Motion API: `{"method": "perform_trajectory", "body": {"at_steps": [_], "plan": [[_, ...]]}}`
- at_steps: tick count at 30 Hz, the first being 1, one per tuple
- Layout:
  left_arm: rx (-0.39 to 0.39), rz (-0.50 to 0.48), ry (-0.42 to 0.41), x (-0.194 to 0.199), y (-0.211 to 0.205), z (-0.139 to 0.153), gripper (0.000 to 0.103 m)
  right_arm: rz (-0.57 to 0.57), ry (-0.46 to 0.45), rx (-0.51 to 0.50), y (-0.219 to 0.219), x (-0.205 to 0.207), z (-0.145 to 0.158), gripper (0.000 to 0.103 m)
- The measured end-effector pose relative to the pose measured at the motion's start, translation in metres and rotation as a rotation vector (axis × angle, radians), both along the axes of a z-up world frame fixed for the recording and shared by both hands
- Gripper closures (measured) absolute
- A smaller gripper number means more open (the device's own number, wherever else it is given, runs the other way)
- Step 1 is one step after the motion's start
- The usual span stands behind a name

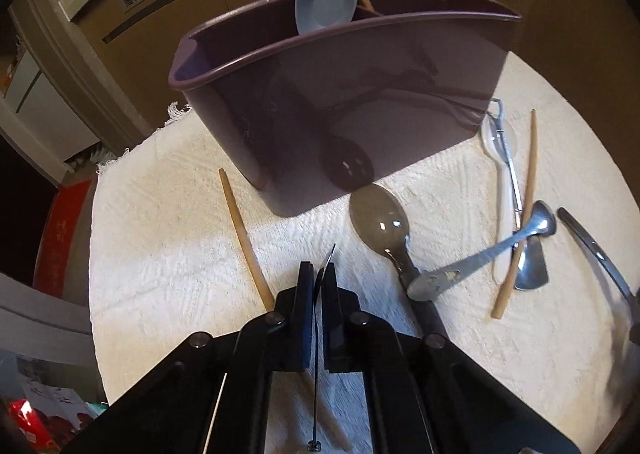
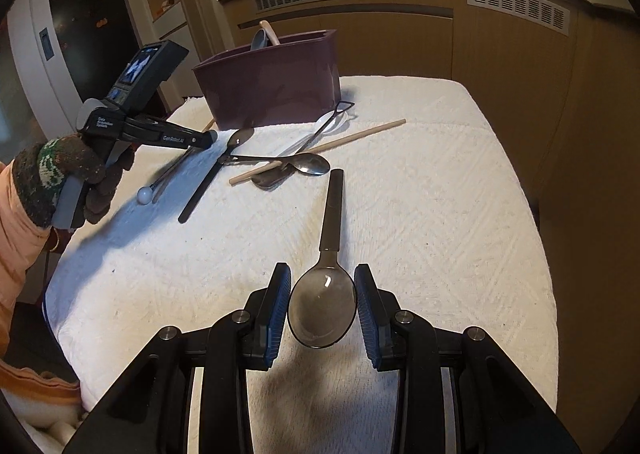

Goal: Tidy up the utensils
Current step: 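Grasp the white-ball-handled metal spoon with the left tool while the right tool lifts the brown spoon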

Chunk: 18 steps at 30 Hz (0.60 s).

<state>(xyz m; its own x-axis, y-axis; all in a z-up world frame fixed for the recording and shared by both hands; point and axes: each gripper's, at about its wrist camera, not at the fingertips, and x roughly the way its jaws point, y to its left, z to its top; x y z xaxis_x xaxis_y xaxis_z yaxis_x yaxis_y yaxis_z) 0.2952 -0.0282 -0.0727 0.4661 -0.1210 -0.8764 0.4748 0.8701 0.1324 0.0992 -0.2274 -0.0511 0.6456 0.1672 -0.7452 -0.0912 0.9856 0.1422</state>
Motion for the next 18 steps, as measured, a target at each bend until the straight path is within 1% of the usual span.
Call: {"method": "perform_trajectory", "body": {"at_steps": [2, 6, 9, 11, 14, 16, 18], "plan": [[-0.054, -0.005, -0.005, -0.020, 0.006, 0.009, 0.101, 0.001, 0.020, -0.005, 0.002, 0.002, -0.003, 0.069], [-0.126, 0.004, -0.007, -0.061, 0.025, 0.018, 0.101, 0.007, 0.051, -0.007, 0.006, 0.005, -0.011, 0.069], [-0.167, 0.017, -0.011, -0.093, 0.035, 0.023, 0.101, 0.017, 0.057, -0.011, 0.012, 0.005, -0.012, 0.069], [-0.188, 0.020, -0.016, -0.106, 0.040, 0.026, 0.102, 0.032, 0.054, -0.015, 0.016, 0.005, -0.010, 0.069], [-0.198, 0.026, -0.017, -0.115, 0.045, 0.027, 0.102, 0.060, 0.059, -0.024, 0.022, 0.007, -0.008, 0.069], [-0.186, 0.028, -0.003, -0.120, 0.043, 0.022, 0.102, 0.073, 0.099, -0.008, 0.022, 0.012, -0.011, 0.069], [-0.168, 0.037, 0.015, -0.125, 0.041, 0.014, 0.102, 0.063, 0.132, -0.002, 0.019, 0.015, -0.015, 0.068]]}}
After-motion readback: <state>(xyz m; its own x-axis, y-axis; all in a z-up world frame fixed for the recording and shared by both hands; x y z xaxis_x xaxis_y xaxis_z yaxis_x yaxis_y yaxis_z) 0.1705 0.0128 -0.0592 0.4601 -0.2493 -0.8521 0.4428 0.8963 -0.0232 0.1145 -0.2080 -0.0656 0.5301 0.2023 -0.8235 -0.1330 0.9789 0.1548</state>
